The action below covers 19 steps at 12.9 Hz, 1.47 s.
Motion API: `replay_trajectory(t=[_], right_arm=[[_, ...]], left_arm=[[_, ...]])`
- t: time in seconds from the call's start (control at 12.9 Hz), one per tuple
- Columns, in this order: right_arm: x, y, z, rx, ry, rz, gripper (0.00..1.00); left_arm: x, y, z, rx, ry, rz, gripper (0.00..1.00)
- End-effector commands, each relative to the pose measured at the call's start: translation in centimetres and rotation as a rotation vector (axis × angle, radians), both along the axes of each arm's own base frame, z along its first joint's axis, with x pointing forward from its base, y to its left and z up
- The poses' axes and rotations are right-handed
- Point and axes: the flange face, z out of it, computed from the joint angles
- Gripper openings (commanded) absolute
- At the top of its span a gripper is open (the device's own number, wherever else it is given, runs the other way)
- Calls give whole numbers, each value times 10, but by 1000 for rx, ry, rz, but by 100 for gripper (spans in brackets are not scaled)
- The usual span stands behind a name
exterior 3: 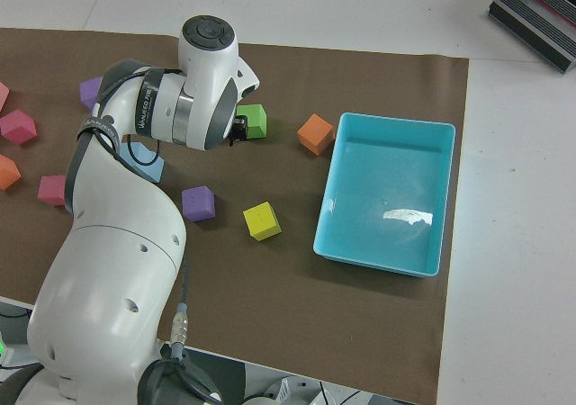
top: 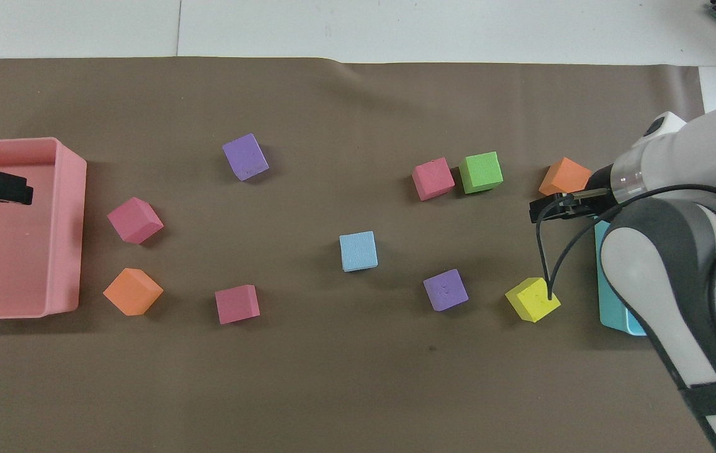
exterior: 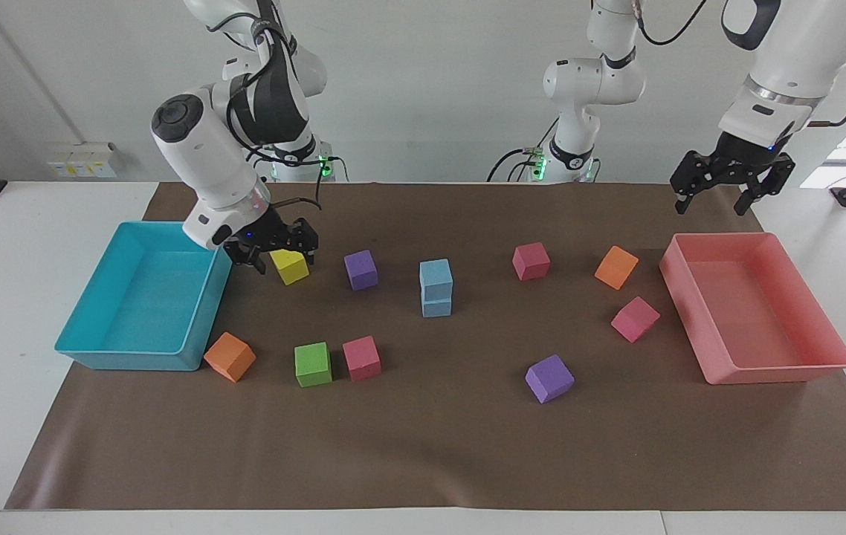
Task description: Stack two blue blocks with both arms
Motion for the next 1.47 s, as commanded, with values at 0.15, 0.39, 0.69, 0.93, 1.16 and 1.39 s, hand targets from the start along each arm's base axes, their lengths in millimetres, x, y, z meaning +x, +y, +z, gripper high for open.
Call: replay_trajectory(t=[0.15,0.39,0.69,0.93,1.16,1.39], right_arm=[[-29,-27,62,-69,-46,-77,100],[-48,-40,96,-65,-77,-195,100],[-64,-61,159,-69,-49,-236,100],[-54,-77,158,-73,-11,-269,100],[-59,-75,145,-68,17,-258,100],[-59,-75,145,-65,21,-260,100]], left_arm=[[-5,-19,20,-33,80,-41,100],[-22,-22,11,-40,115,-48,100],[-21,-23,11,-38,115,-48,100],[-20,-22,11,-34,111,-47,100],[-19,-22,10,-30,108,-46,100],[-19,-22,10,-30,108,-46,100]])
